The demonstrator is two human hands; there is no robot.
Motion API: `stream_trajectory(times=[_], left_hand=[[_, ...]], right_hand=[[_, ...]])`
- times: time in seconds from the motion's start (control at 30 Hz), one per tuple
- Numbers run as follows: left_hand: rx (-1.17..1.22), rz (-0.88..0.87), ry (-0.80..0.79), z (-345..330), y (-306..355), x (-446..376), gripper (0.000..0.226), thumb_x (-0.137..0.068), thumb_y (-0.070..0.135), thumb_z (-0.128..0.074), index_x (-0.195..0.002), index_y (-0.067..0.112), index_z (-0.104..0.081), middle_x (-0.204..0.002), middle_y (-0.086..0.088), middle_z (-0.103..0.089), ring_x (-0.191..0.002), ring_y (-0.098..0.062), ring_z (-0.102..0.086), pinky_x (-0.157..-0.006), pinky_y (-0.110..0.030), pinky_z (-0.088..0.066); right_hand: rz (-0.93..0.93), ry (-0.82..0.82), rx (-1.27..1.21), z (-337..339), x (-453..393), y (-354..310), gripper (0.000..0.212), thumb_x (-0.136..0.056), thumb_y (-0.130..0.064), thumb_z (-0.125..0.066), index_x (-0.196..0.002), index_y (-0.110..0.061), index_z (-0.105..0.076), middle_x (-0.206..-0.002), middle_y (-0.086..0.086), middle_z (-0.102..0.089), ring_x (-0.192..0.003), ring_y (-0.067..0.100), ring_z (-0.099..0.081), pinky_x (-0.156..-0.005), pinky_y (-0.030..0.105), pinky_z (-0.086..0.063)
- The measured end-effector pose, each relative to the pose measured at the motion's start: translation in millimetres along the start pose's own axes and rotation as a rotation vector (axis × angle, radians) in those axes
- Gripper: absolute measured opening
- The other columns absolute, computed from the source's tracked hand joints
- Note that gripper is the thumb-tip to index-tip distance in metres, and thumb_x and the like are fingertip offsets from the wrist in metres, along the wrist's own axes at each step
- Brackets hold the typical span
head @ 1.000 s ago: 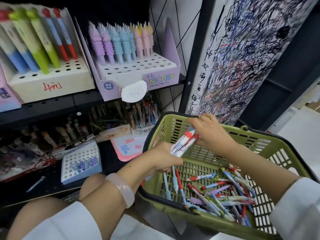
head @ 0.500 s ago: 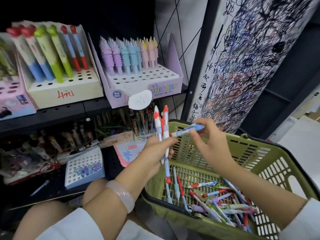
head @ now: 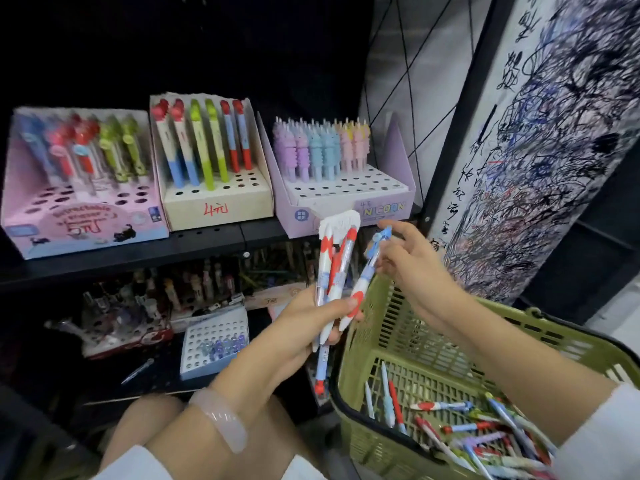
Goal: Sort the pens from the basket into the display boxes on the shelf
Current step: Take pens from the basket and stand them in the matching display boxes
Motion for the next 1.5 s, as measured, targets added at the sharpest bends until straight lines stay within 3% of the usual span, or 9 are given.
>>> stream_trajectory(times=[0.23, 0.43, 0.57, 0.77, 0.87, 1.0, 1.23, 1.4, 1.5], left_hand=[[-0.018, -0.209, 0.180, 61.7, 40.8, 23.9, 0.010, -0.084, 0.005, -0.061, -0.084, 0.012, -0.055, -0.053, 0.005, -0.052, -0.041, -0.007, -0.040, -0.041, -0.019, -0.033], [0.036, -0.274, 0.386, 112.2, 63.0, 51.3, 0.019, -0.079, 0.015, -0.068, -0.096, 0.013, -0.061, -0.058, 0.002, -0.050, -0.042, -0.006, -0.038, -0.040, -0.018, -0.034], [0.009, -0.316, 0.557, 152.8, 73.6, 74.0, 0.005, -0.086, 0.014, -0.061, -0.086, 0.013, -0.057, -0.062, -0.001, -0.050, -0.042, -0.006, -0.038, -0.041, -0.018, -0.035], [-0.093, -0.428, 0.688, 205.9, 101.2, 107.4, 0.021, -0.090, 0.017, -0.057, -0.076, 0.018, -0.042, -0.054, 0.007, -0.038, -0.041, -0.005, -0.033, -0.040, -0.016, -0.034], [-0.092, -0.483, 0.731, 227.8, 115.8, 119.0, 0.015, -0.090, 0.016, -0.057, -0.081, 0.018, -0.045, -0.056, 0.009, -0.041, -0.043, -0.005, -0.035, -0.041, -0.016, -0.035], [-0.108, -0.468, 0.780, 250.6, 122.4, 129.9, 0.014, -0.090, 0.018, -0.058, -0.082, 0.018, -0.046, -0.057, 0.009, -0.044, -0.044, -0.006, -0.034, -0.043, -0.017, -0.035], [-0.086, -0.470, 0.797, 270.5, 124.4, 135.7, 0.012, -0.090, 0.017, -0.057, -0.084, 0.019, -0.048, -0.056, 0.011, -0.043, -0.045, -0.005, -0.036, -0.044, -0.017, -0.037], [-0.063, -0.463, 0.789, 275.2, 124.2, 133.5, 0.011, -0.090, 0.017, -0.058, -0.086, 0.017, -0.047, -0.057, 0.009, -0.042, -0.046, -0.005, -0.035, -0.044, -0.016, -0.037], [-0.051, -0.464, 0.787, 275.9, 123.0, 133.0, 0.011, -0.090, 0.018, -0.058, -0.085, 0.017, -0.048, -0.056, 0.011, -0.042, -0.045, -0.005, -0.036, -0.044, -0.016, -0.037]], right_hand=[[0.017, -0.151, -0.284, -85.0, -12.0, -28.4, 0.025, -0.099, -0.013, -0.038, -0.091, -0.009, -0.061, -0.071, 0.000, -0.065, -0.064, 0.008, -0.060, -0.059, 0.018, -0.051], [0.167, -0.255, -0.026, -155.0, -27.7, -55.6, 0.017, -0.096, -0.019, -0.048, -0.091, -0.017, -0.063, -0.081, -0.001, -0.065, -0.071, 0.006, -0.061, -0.063, 0.016, -0.052], [0.345, -0.275, 0.097, -195.7, -45.9, -84.3, 0.006, -0.096, -0.016, -0.050, -0.098, -0.019, -0.055, -0.078, -0.001, -0.064, -0.071, 0.004, -0.062, -0.067, 0.020, -0.055], [0.453, -0.267, 0.065, -263.4, -83.7, -123.0, 0.005, -0.094, -0.014, -0.052, -0.091, -0.016, -0.048, -0.081, 0.012, -0.067, -0.072, 0.014, -0.065, -0.070, 0.027, -0.057], [0.533, -0.243, 0.125, -301.8, -102.6, -138.0, 0.010, -0.091, -0.014, -0.056, -0.088, -0.017, -0.046, -0.074, 0.007, -0.068, -0.076, 0.021, -0.068, -0.075, 0.041, -0.056], [0.644, -0.220, 0.297, -346.1, -123.0, -143.8, 0.014, -0.088, -0.015, -0.058, -0.090, -0.017, -0.044, -0.067, -0.009, -0.059, -0.064, 0.006, -0.059, -0.063, 0.017, -0.051], [0.587, -0.412, 0.554, -388.1, -136.6, -120.9, 0.010, -0.090, -0.013, -0.055, -0.093, -0.012, -0.046, -0.059, -0.003, -0.056, -0.048, 0.002, -0.045, -0.046, 0.007, -0.034], [0.618, -0.400, 0.645, -393.6, -145.0, -128.0, 0.014, -0.089, -0.014, -0.054, -0.100, -0.006, -0.052, -0.056, -0.008, -0.050, -0.052, 0.004, -0.045, -0.060, 0.023, -0.041], [0.625, -0.383, 0.635, -392.2, -146.2, -127.8, 0.012, -0.089, -0.015, -0.055, -0.098, -0.008, -0.051, -0.058, -0.007, -0.052, -0.052, 0.005, -0.046, -0.054, 0.019, -0.038]])
Point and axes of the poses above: each hand's wrist, its own x-axis away from the middle knuckle, its own z-axis out of the back of the hand, y = z × x, the point moved 4 cm from there along -x, towards the middle knuckle
